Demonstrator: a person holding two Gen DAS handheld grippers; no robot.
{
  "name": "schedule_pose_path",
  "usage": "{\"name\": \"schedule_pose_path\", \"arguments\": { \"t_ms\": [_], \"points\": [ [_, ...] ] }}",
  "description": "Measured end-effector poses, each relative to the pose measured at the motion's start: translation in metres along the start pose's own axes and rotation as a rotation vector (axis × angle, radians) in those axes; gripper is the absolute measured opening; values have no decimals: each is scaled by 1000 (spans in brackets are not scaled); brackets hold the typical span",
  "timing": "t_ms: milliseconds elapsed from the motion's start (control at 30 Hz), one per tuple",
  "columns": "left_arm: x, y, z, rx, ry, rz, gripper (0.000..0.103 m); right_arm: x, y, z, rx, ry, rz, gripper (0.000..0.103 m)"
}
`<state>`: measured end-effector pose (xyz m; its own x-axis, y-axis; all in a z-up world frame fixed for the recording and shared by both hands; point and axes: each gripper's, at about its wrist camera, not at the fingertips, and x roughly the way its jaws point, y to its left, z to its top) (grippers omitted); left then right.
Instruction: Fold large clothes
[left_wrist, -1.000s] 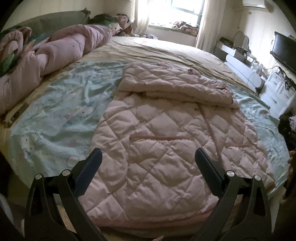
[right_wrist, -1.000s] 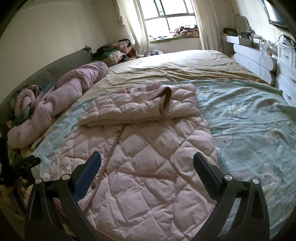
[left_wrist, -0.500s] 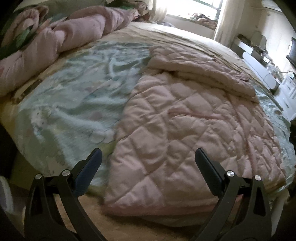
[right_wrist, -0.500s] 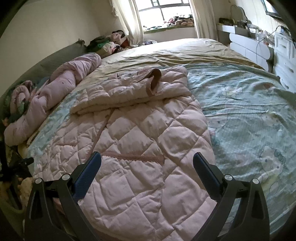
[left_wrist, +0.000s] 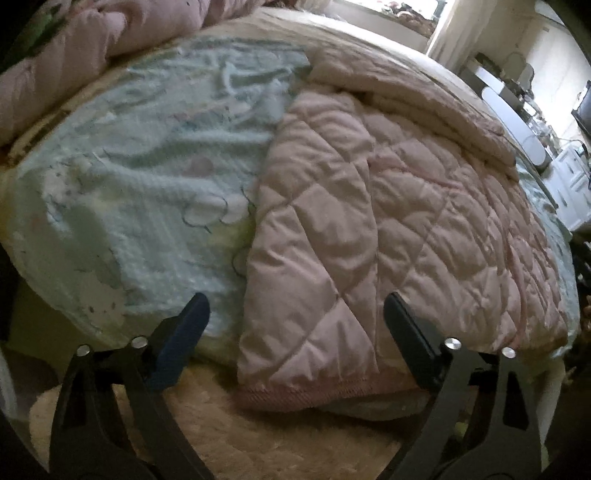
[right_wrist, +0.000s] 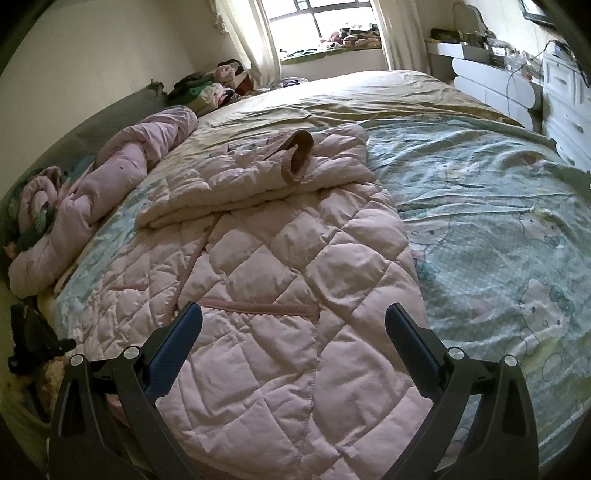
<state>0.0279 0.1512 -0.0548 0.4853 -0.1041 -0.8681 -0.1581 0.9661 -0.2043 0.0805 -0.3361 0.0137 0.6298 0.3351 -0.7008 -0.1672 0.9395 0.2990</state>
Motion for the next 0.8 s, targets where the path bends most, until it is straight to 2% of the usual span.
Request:
{"name": "schedule_pose_path", "arguments": {
  "t_ms": [167, 367, 533, 633, 700, 767, 800],
  "points": [
    [15, -1, 2, 18, 81, -44, 86, -2, -6, -1, 6, 4, -11, 99],
    [31, -9, 2, 73, 169, -43, 86, -4, -18, -7, 27, 7, -24, 99],
    [34, -13, 4, 76, 175, -39, 85, -8, -25, -15, 33, 11, -30, 99],
    [34, -23, 2, 97, 159, -24, 77, -9, -30, -20, 31, 29, -43, 99],
    [33, -28, 3, 103, 142, -33, 66, -9, -33, -22, 26, 43, -52, 99],
    [31, -36, 3, 118, 114, -37, 48, -10, -38, -27, 23, 62, -61, 99],
    [29, -41, 1, 132, 94, -33, 43, -11, -40, -29, 23, 68, -63, 99]
  ]
}}
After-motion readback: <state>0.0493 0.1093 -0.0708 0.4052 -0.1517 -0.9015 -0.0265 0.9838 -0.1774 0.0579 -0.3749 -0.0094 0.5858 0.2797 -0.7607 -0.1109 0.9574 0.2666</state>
